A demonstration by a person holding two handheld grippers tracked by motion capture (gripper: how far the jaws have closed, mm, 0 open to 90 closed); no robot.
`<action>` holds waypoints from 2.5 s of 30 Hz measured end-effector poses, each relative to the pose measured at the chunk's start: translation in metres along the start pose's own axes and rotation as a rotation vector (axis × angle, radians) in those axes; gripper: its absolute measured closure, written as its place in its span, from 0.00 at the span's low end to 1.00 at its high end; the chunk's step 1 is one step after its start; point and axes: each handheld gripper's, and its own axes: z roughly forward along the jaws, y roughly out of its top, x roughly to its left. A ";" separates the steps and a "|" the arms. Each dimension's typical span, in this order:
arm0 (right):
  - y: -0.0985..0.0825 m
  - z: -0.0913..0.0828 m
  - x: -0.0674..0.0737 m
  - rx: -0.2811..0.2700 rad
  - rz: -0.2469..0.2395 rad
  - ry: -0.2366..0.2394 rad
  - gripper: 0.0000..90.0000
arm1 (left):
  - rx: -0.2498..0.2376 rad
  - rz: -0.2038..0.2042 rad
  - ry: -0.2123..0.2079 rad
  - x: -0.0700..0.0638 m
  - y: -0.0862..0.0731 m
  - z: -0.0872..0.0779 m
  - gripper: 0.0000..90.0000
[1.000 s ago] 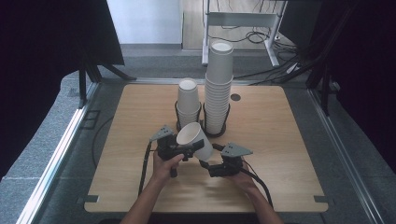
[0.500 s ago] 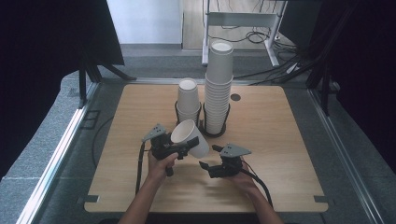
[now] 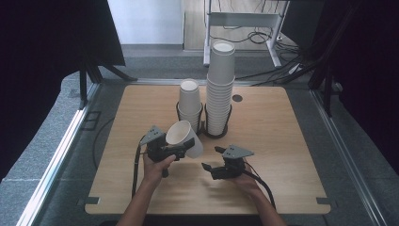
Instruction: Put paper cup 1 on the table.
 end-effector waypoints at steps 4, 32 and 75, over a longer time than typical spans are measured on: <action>-0.001 -0.001 -0.002 -0.001 0.007 -0.009 0.18 | -0.003 0.020 0.027 0.000 0.000 -0.002 0.14; -0.003 -0.004 -0.005 -0.011 0.024 -0.016 0.19 | 0.103 0.108 0.418 0.046 -0.012 -0.029 0.13; -0.006 -0.005 -0.005 0.001 0.023 -0.019 0.19 | 0.220 0.130 0.622 0.043 -0.013 -0.044 0.00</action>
